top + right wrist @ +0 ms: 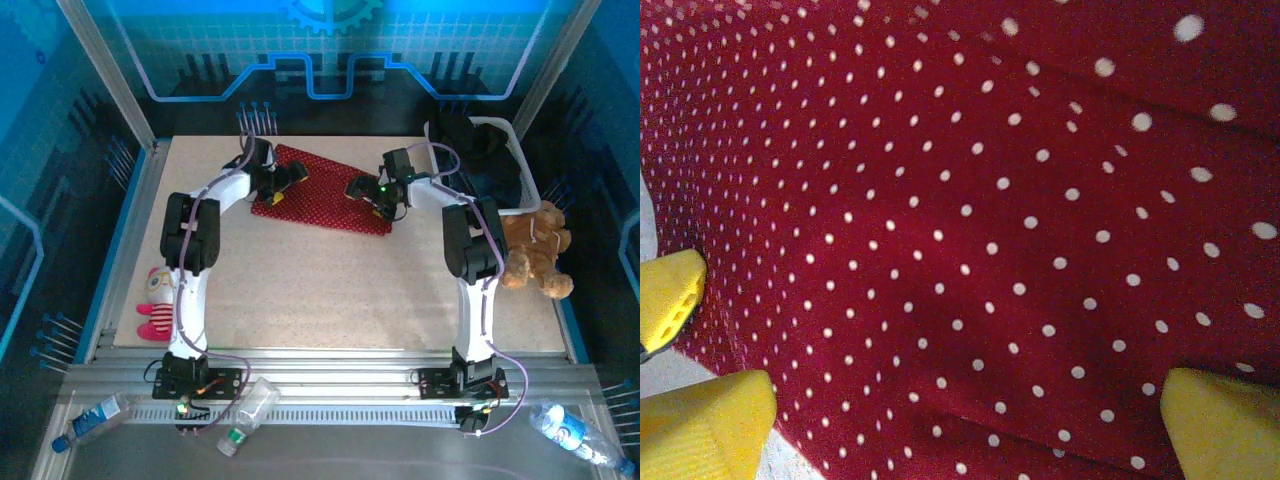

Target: Fold and stack the skirts

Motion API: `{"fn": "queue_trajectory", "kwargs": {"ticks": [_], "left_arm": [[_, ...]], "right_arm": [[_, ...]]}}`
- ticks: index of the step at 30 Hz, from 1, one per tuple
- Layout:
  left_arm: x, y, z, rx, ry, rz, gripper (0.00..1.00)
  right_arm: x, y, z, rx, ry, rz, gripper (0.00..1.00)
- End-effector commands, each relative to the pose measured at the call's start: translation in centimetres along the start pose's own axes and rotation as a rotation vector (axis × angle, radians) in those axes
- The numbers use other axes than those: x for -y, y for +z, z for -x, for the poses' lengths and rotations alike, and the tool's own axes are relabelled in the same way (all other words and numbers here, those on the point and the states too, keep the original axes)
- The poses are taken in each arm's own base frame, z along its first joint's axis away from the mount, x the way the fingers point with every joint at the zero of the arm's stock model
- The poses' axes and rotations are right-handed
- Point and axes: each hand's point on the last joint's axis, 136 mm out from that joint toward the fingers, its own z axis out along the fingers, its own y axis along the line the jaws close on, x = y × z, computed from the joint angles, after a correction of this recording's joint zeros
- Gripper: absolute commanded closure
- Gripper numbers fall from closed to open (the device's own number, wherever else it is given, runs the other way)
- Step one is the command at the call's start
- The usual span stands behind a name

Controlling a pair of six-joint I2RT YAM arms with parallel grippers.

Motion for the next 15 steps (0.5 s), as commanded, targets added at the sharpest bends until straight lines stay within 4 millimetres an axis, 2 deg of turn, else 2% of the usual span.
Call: {"fn": "queue_trajectory", "kwargs": {"ticks": [1,3,7,10,12,15], "left_arm": [[-3.8,0.5,-4.5,-0.091,-0.05,0.068,0.01],[-5.0,-0.2,-6.1,-0.118,-0.046,0.095,0.01],[-4.5,-3.3,-8.1,-0.118,-0.043,0.067,0.01],[-1.9,-6.8,-8.1,-0.074,-0.031,0.003,0.01],[0.7,-8.8,-7.7,-0.038,-0.007,-0.058,0.01],[3.8,-10.0,-6.1,0.004,0.024,-0.117,0.01]], "right_arm": [[1.7,0.2,-4.4,-0.152,-0.038,-0.023,0.0],[2.3,-0.2,-5.3,-0.183,-0.052,-0.027,0.0],[1.9,-2.4,-6.0,-0.184,-0.092,-0.012,0.0],[0.2,-4.5,-5.5,-0.141,-0.104,0.028,0.0],[-1.2,-5.5,-4.8,-0.106,-0.102,0.061,0.0],[-3.1,-5.4,-3.4,-0.059,-0.091,0.106,0.0]]}}
